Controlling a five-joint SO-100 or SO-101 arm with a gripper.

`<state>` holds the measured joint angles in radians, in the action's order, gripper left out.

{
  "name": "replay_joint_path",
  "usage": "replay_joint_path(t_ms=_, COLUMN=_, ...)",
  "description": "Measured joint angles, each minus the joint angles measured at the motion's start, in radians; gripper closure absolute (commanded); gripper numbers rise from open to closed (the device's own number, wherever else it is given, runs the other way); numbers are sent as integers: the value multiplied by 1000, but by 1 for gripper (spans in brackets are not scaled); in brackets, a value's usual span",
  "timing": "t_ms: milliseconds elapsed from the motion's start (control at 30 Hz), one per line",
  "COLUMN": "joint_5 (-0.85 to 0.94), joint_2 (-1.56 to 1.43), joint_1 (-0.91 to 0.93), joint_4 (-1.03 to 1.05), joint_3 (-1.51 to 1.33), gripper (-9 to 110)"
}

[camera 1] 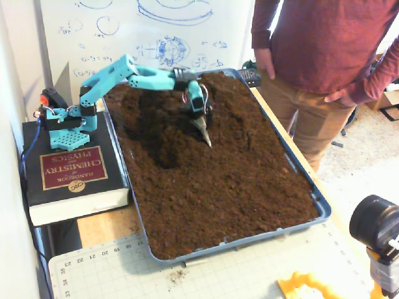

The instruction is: Build a berm.

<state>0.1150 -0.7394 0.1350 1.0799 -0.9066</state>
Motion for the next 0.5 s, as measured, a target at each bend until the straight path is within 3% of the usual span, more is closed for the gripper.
replay_joint_path(t_ms=333, joint_5=-155, joint_2=-229, joint_1=-84, joint_4=11, joint_3=3, gripper=101)
replay_joint_path(t_ms=500, joint_5=-284, joint_2=-224, joint_1=-189, joint_4=-156, joint_3=23, gripper=101)
